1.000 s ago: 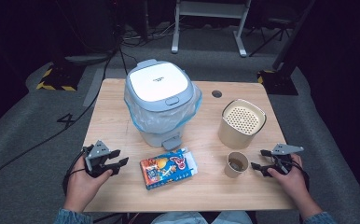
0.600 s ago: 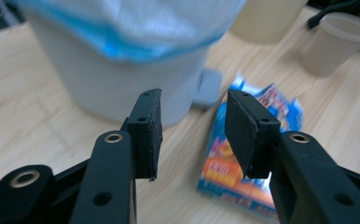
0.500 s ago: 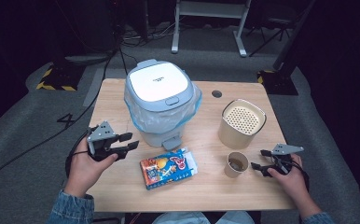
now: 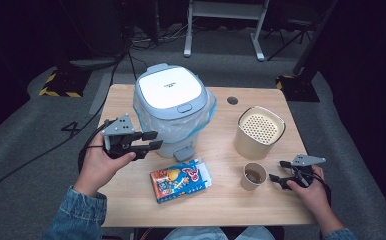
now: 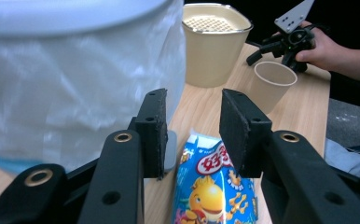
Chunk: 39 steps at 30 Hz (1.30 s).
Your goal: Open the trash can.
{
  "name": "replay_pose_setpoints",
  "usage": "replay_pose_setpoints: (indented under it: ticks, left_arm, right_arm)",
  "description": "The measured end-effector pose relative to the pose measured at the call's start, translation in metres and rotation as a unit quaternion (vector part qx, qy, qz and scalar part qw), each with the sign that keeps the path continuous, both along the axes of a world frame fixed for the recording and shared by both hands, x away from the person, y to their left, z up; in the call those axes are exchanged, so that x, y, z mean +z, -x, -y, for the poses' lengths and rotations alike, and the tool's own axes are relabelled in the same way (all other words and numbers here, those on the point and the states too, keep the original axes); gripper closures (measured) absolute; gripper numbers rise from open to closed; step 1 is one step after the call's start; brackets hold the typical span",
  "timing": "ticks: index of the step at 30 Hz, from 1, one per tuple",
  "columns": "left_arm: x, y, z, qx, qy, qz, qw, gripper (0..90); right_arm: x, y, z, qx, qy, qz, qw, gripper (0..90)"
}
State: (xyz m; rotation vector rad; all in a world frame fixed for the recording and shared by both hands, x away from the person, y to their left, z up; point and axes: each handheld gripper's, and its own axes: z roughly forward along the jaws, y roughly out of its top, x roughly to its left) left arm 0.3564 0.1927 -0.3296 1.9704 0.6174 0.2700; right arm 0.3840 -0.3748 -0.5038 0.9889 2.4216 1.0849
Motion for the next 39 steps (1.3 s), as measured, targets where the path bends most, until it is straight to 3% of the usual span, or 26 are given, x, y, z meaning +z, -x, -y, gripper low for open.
replay_pose_setpoints:
  ticks: [2,12,20,29,39]
  left_arm:
    - [0.007,-0.002,0.004,-0.004,-0.004,-0.006,1.0,63.6]
    - [0.038,-0.017,0.021,-0.016,-0.023,0.029,0.9992,78.7]
    - [0.055,-0.034,0.035,-0.031,-0.016,0.042,0.9985,88.5]
    - [0.058,-0.053,0.047,-0.047,-0.026,0.031,0.9981,90.0]
    - [0.052,-0.075,0.063,-0.025,-0.04,0.024,0.9986,90.0]
  right_arm:
    - [0.0,0.0,0.0,-0.001,0.0,0.0,1.0,22.2]
    - [0.0,0.0,0.0,-0.002,0.0,0.0,1.0,22.2]
    - [0.0,0.0,0.0,-0.002,0.0,0.0,1.0,22.2]
    - [0.0,0.0,0.0,-0.002,0.0,0.0,1.0,22.2]
    - [0.0,0.0,0.0,-0.002,0.0,0.0,1.0,22.3]
